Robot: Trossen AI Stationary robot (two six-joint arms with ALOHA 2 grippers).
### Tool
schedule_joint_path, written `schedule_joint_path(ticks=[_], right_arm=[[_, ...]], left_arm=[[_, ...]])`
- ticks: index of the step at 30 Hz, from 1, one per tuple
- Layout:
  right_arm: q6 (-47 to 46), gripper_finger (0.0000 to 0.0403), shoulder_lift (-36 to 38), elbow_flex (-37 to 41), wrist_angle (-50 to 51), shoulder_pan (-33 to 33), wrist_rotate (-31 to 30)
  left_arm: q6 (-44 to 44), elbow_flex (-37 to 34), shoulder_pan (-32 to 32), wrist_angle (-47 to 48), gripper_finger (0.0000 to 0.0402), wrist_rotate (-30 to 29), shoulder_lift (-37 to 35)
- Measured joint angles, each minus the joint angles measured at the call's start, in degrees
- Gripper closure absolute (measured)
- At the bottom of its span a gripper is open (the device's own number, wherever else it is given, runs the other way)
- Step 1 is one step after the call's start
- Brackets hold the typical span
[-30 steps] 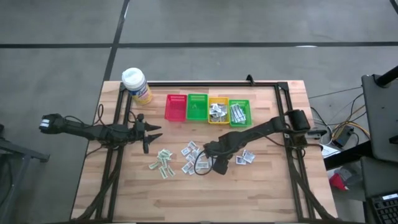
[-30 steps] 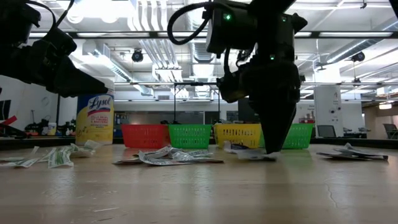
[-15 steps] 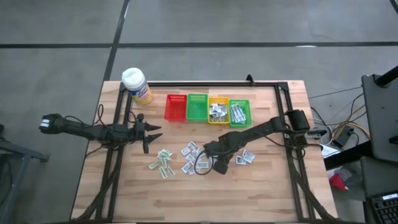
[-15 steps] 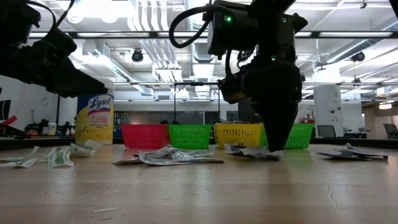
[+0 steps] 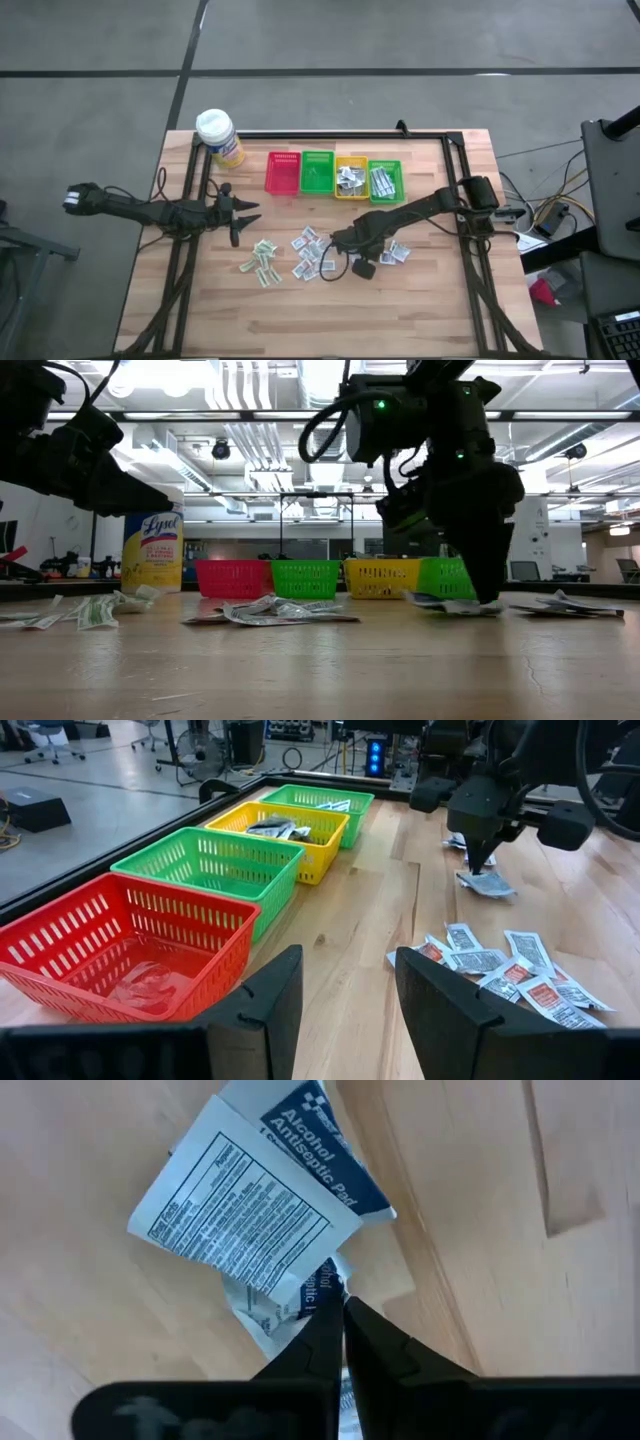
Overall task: Pick & Place First Aid Supplies
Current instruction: Put the blue alcohol pad into the yellow bin
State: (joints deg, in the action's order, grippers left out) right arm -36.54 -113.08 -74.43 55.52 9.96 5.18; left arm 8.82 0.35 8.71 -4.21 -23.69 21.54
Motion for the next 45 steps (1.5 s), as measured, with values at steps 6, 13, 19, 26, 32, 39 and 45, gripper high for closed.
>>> schedule_joint_path(ticks=[6,13,19,26,32,39,45], right_arm=[[0.27,0.0394,0.16,-0.16,3.22,-0.99,4.17],[2.57,0.0394,0.22,-4.87,10.32,-1.72,3.99],[5.3,0.0394,0.22,-10.06,12.18,-2.52,3.17],[4.77,0.0394,0.25,-16.85,24.87,-3.69,-7.44],[6.57,0.0394,0.46,-24.68,31.04,-5.63,-15.72],[11.21,0.0394,0.46,-34.25,30.76,-9.25,-29.15],[15.04,0.0394,0.46,-40.31,27.38,-12.23,-41.35]], left_arm=[[-0.03,0.0,0.0,0.0,0.0243,-0.01,-0.01],[-0.09,-0.01,0.0,0.0,0.0243,-0.01,-0.01],[-0.09,0.01,0.0,0.0,0.0243,-0.01,-0.02],[-0.07,-0.01,0.0,0.0,0.0243,-0.01,0.0],[-0.07,0.0,0.0,-0.01,0.0243,-0.01,0.0],[-0.04,0.0,0.0,-0.02,0.0243,-0.01,0.0],[-0.02,-0.01,0.0,-0.02,0.0243,-0.01,-0.01]])
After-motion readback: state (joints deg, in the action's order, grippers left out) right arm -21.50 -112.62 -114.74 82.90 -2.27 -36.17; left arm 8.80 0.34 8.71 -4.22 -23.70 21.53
